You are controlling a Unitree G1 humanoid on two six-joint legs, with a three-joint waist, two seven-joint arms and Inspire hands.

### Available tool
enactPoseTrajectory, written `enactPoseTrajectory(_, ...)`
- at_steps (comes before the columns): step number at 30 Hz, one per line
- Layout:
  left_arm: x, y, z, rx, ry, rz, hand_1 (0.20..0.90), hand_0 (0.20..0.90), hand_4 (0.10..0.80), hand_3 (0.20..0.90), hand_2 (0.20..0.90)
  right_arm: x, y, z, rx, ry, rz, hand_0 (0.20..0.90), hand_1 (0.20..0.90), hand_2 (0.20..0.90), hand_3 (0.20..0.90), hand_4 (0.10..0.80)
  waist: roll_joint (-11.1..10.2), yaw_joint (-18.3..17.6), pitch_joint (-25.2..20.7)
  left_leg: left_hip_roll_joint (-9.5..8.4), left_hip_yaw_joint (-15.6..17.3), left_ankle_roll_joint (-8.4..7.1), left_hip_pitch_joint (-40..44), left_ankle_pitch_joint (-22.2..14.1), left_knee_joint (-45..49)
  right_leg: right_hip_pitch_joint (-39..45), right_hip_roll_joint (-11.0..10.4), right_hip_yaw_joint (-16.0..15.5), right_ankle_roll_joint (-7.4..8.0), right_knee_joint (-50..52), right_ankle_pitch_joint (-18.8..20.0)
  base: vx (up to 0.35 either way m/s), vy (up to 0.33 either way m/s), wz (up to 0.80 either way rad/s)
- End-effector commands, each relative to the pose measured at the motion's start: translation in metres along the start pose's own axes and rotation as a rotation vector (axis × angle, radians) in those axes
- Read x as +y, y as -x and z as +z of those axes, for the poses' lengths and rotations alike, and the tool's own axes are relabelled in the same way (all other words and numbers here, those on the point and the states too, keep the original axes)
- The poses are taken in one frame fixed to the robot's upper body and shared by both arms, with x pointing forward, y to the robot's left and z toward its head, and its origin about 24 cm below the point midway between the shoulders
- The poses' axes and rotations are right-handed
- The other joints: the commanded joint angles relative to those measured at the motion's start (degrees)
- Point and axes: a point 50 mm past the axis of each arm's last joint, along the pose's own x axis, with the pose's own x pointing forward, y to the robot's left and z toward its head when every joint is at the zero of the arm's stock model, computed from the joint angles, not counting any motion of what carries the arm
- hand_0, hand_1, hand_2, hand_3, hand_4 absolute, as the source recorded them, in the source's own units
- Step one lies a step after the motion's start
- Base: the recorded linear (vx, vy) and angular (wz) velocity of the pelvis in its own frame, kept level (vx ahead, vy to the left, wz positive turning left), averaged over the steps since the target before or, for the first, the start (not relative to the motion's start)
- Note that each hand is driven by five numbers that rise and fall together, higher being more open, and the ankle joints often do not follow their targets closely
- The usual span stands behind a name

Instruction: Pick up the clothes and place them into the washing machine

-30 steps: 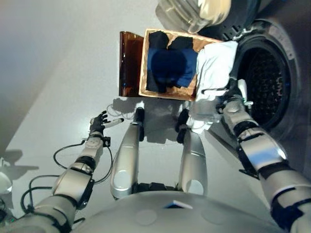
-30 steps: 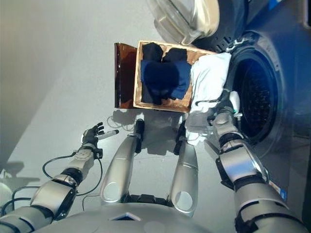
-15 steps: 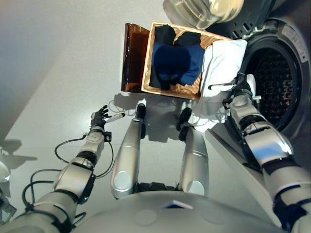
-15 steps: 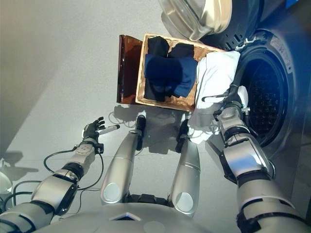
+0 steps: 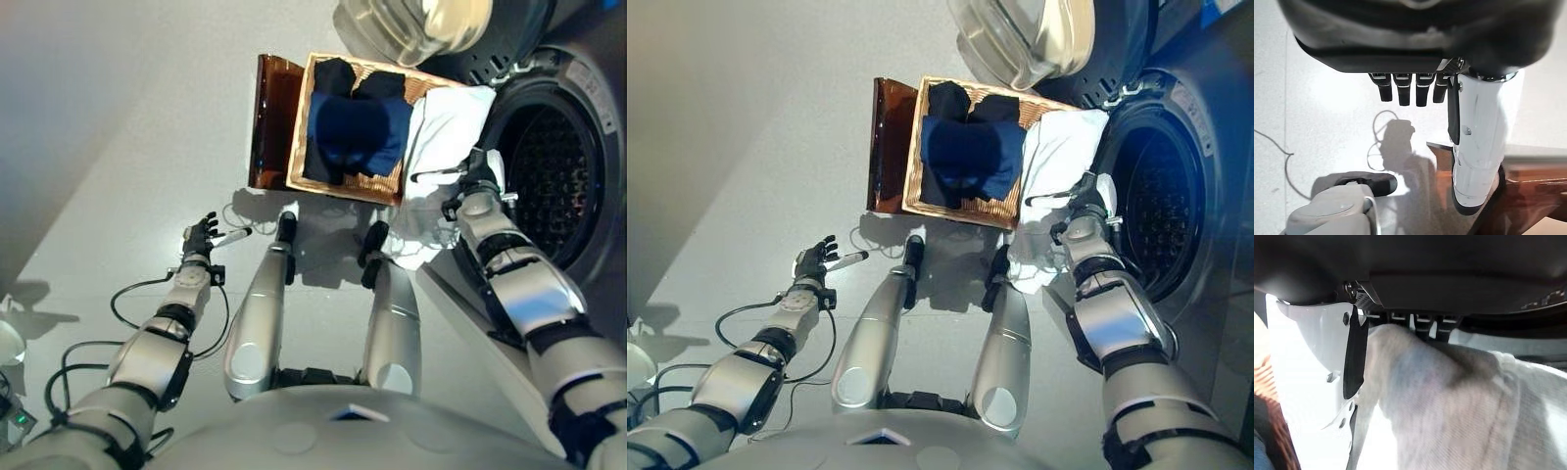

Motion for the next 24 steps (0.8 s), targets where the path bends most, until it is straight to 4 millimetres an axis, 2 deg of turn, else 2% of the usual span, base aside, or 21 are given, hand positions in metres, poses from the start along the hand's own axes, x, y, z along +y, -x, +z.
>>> enactPoseTrajectory(1,0.017,0.000,-0.004,-0.005,-0.013,0.075,0.900,0.900,0.800,0.900,0.900,-0.003,-0.001,0.039,-0.165,-0.065,0.001,0.200,0.200,0.200,0.200,0.300,0.86,1.81,-2.15,-3.17,1.40,-0.46,0.14,0.92,-3.82,5.16,2.07,0.20,-0.52,-5.18,-0.25,0.000,0.000,0.00)
enactPoseTrajectory(14,0.016,0.001,-0.009,0.016,-0.040,0.070,0.900,0.900,0.800,0.900,0.900,0.002,0.000,0.028,-0.127,-0.079,0.013,0.200,0.200,0.200,0.200,0.300,1.17,2.45,-1.74,-3.80,1.05,-0.22,1.19,1.65,-4.87,6.52,1.66,0.21,-0.44,-6.12,0.16,0.009,0.001,0.03)
enactPoseTrajectory(24,0.014,0.003,-0.017,0.042,-0.061,0.053,0.900,0.900,0.800,0.900,0.900,0.000,0.001,0.002,-0.047,-0.099,0.001,0.200,0.200,0.200,0.200,0.300,1.73,2.26,-2.60,-4.43,1.29,0.08,2.56,1.46,-4.81,7.41,1.44,0.93,-0.61,-5.63,0.13,-0.001,0.003,0.01)
